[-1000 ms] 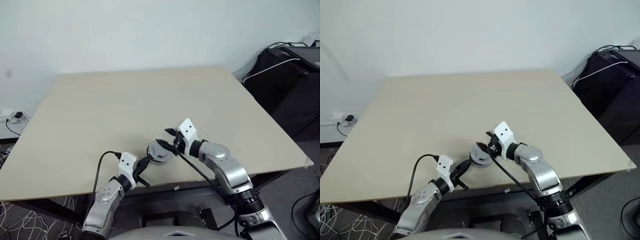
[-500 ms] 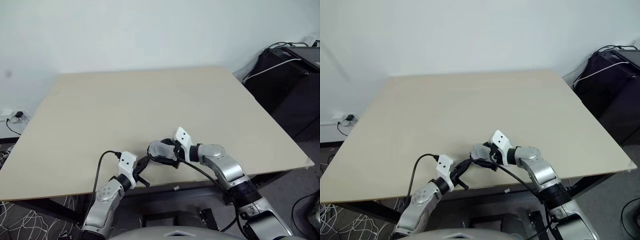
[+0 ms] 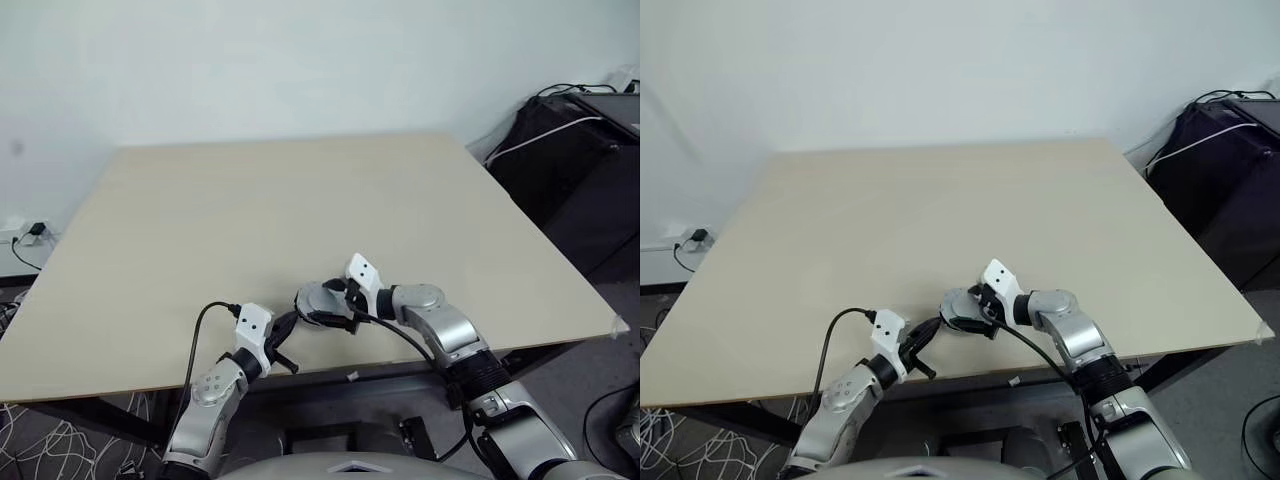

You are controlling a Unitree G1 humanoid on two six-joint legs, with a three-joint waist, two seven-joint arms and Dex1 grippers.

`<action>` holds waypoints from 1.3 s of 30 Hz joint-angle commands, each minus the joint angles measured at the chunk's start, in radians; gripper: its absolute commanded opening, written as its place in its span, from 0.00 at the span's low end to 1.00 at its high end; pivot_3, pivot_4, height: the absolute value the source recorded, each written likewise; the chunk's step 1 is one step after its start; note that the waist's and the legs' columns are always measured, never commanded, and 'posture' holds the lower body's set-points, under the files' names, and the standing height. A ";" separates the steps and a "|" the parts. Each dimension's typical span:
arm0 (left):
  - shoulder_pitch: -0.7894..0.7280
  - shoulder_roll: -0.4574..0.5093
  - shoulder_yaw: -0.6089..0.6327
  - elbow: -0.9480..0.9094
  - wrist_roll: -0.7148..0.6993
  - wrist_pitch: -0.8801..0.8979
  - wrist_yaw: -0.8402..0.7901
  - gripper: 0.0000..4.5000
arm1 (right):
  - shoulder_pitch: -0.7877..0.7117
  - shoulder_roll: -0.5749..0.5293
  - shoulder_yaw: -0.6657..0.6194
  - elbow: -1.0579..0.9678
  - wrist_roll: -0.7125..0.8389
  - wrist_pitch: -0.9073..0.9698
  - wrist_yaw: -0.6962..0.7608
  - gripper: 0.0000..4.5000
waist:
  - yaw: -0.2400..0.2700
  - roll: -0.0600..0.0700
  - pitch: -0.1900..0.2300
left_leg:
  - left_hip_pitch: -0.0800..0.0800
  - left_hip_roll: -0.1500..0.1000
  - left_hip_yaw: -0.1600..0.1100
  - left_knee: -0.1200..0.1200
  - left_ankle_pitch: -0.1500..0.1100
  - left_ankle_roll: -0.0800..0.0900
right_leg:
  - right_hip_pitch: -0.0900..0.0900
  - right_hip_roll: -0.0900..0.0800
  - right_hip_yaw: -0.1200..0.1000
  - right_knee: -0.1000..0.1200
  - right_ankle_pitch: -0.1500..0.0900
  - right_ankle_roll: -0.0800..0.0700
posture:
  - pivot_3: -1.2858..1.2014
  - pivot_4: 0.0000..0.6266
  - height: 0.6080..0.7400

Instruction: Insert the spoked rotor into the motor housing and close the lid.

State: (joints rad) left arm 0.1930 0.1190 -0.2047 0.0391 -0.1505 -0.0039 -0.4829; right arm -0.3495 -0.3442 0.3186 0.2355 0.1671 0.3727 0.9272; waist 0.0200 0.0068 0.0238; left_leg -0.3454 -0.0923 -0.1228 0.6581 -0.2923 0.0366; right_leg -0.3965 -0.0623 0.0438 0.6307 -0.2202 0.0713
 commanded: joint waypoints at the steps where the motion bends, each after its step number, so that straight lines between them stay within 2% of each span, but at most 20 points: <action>1: -0.005 -0.002 0.008 -0.024 -0.007 -0.023 0.000 0.00 | -0.022 -0.005 -0.003 0.007 -0.005 -0.014 0.023 1.00 | 0.000 0.000 0.000 | 0.000 0.000 0.000 0.000 0.000 0.000 | 0.000 0.000 0.000 0.000 0.000 0.000 | 0.52 0.00 1.00; 9: -0.004 -0.001 0.008 -0.019 -0.007 -0.028 0.001 0.00 | -0.032 0.010 -0.001 0.034 -0.023 -0.022 0.020 1.00 | 0.000 0.000 0.000 | 0.000 0.000 0.000 0.000 0.000 0.000 | 0.000 0.000 0.000 0.000 0.000 0.000 | 0.52 0.00 1.00; 10: -0.004 -0.001 0.008 -0.019 -0.007 -0.028 0.001 0.00 | -0.035 0.014 -0.003 0.038 -0.025 -0.023 0.019 0.91 | 0.000 0.000 0.000 | 0.000 0.000 0.000 0.000 0.000 0.000 | 0.000 0.000 0.000 0.000 0.000 0.000 | 0.52 0.00 1.00; 11: -0.004 -0.001 0.009 -0.019 -0.007 -0.028 0.001 0.00 | -0.037 0.018 -0.004 0.041 -0.028 -0.024 0.016 0.88 | -0.001 0.000 0.000 | 0.000 0.000 0.000 0.000 0.000 0.000 | 0.000 0.000 0.000 0.000 0.000 0.000 | 0.52 0.00 1.00; 13: -0.002 -0.002 0.008 -0.019 -0.008 -0.027 0.001 0.00 | -0.038 0.024 -0.009 0.045 -0.029 -0.028 0.013 0.74 | -0.001 0.000 0.000 | 0.000 0.000 0.000 0.000 0.000 0.000 | 0.000 0.000 0.000 0.000 0.000 0.000 | 0.52 0.00 1.00; 14: -0.001 -0.002 0.008 -0.020 -0.008 -0.027 0.001 0.00 | -0.038 0.026 -0.012 0.045 -0.029 -0.030 0.013 0.73 | -0.002 0.000 0.000 | 0.000 0.000 0.000 0.000 0.000 0.000 | 0.000 0.000 0.000 0.000 0.000 0.000 | 0.52 0.00 1.00; 20: -0.005 -0.003 0.011 -0.009 -0.009 -0.031 -0.001 0.00 | -0.020 0.050 -0.058 0.012 0.009 -0.010 -0.007 0.73 | -0.004 0.000 0.000 | 0.000 0.000 0.000 0.000 0.000 0.000 | 0.000 0.000 0.000 0.000 0.000 0.000 | 0.52 0.00 1.00; 26: -0.006 -0.004 0.012 0.001 -0.010 -0.043 -0.005 0.00 | 0.028 0.090 -0.121 -0.045 0.040 0.032 -0.097 0.73 | -0.002 0.001 0.000 | 0.000 0.000 0.000 -0.001 0.000 0.000 | -0.001 0.000 0.001 0.000 0.001 0.000 | 0.52 0.00 1.00; 39: -0.007 -0.005 0.006 0.017 -0.012 -0.054 -0.011 0.00 | 0.072 0.107 -0.054 -0.070 -0.040 0.085 -0.220 0.73 | -0.002 0.002 -0.001 | 0.001 0.000 0.001 -0.001 0.000 0.000 | 0.000 0.000 0.001 0.000 0.001 0.000 | 0.52 0.00 1.00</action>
State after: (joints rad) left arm 0.1968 0.1179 -0.2027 0.0711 -0.1571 -0.0325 -0.4892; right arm -0.2632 -0.2387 0.2610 0.1818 0.1408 0.4446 0.7253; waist 0.0184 0.0088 0.0224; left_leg -0.3442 -0.0924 -0.1222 0.6574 -0.2922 0.0365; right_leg -0.3960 -0.0621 0.0445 0.6307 -0.2196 0.0712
